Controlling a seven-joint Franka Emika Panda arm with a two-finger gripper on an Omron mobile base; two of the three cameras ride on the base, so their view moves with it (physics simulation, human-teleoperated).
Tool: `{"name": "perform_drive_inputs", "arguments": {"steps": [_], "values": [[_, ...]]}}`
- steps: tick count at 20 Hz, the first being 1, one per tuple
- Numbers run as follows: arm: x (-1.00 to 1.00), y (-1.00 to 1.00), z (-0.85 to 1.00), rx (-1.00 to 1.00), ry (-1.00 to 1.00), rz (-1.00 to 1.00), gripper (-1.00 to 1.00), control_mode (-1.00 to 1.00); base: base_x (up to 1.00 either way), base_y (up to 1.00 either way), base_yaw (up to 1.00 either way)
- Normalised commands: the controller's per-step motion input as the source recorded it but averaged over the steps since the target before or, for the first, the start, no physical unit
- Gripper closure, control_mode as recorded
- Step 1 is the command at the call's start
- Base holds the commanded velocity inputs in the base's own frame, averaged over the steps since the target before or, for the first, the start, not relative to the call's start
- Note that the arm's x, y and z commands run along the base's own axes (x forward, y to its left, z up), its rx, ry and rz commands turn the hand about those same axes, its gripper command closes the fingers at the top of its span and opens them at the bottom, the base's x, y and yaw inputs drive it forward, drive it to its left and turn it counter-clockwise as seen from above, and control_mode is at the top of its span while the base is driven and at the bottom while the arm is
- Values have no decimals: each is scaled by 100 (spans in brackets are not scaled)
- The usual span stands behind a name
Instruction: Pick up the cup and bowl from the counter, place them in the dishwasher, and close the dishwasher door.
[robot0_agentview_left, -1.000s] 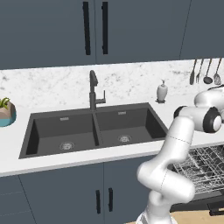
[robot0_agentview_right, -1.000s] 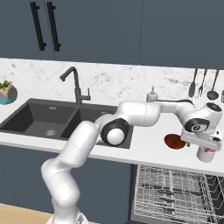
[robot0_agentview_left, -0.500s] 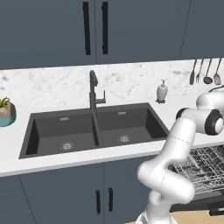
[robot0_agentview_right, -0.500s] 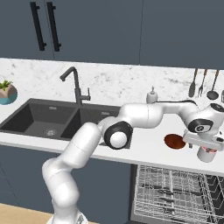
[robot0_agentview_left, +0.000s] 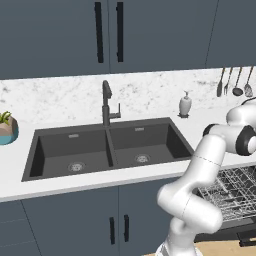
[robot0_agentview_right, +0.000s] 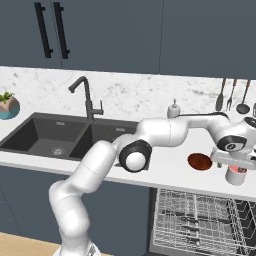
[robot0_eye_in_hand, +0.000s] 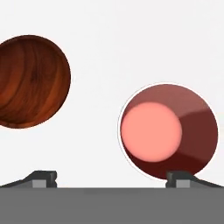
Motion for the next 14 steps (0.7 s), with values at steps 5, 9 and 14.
{"name": "perform_drive_inputs", "arguments": {"steps": [5, 9, 14], "values": [[34, 3, -7, -5, 2, 1, -100, -100, 0, 0, 0], [62, 1, -12, -7, 6, 2, -100, -100, 0, 0, 0], [13, -1, -19, -2, 6, 3, -100, -100, 0, 0, 0]]}}
